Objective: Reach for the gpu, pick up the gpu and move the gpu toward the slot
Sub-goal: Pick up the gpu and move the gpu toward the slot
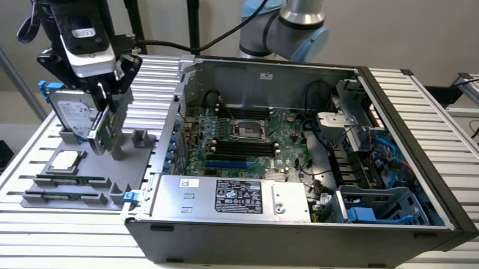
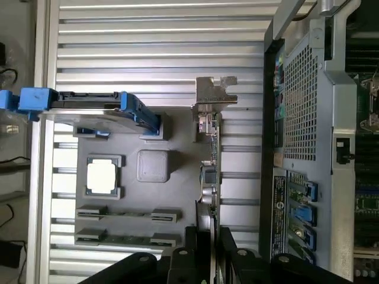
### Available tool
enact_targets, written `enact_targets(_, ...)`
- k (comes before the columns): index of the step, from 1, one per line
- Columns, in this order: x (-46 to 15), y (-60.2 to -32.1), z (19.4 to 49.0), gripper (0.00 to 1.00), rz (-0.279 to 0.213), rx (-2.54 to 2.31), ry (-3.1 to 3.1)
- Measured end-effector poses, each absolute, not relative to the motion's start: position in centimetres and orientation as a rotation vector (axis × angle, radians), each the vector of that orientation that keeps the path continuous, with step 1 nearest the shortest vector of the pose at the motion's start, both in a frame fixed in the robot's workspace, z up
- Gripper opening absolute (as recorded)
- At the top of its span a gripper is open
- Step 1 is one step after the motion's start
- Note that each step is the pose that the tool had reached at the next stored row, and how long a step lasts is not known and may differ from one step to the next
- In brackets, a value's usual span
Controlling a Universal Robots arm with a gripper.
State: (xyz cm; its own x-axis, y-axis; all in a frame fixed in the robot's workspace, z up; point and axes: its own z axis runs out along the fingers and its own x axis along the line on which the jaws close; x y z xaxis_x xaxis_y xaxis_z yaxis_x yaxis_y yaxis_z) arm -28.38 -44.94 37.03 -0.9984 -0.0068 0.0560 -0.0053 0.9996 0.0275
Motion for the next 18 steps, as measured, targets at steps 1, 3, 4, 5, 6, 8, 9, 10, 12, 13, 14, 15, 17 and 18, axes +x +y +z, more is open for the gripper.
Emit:
enact_targets(1, -28.2, -44.9, 37.5, 0.26, -0.042, 0.009, -3.085)
enact_targets(3, -27.7, -45.0, 38.4, 0.26, -0.043, 0.010, -3.085)
enact_targets(4, -27.3, -45.0, 38.9, 0.26, -0.043, 0.010, -3.085)
enact_targets(5, -26.9, -45.0, 39.3, 0.26, -0.045, 0.010, -3.085)
enact_targets(6, -26.4, -45.1, 39.8, 0.26, -0.048, 0.011, -3.085)
enact_targets(8, -25.5, -45.2, 40.7, 0.26, -0.053, 0.011, -3.085)
enact_targets(9, -25.1, -45.2, 41.1, 0.26, -0.055, 0.011, -3.085)
enact_targets(10, -24.6, -45.3, 41.6, 0.26, -0.058, 0.011, -3.085)
enact_targets(12, -23.7, -45.3, 42.4, 0.26, -0.063, 0.011, -3.085)
enact_targets(13, -23.2, -45.4, 42.7, 0.26, -0.065, 0.012, -3.085)
enact_targets(14, -22.8, -45.4, 42.9, 0.26, -0.068, 0.012, -3.085)
enact_targets(15, -22.3, -45.4, 43.0, 0.26, -0.070, 0.012, -3.085)
enact_targets(17, -21.4, -45.4, 43.2, 0.26, -0.073, 0.012, -3.084)
enact_targets(18, -21.0, -45.4, 43.2, 0.26, -0.075, 0.012, -3.084)
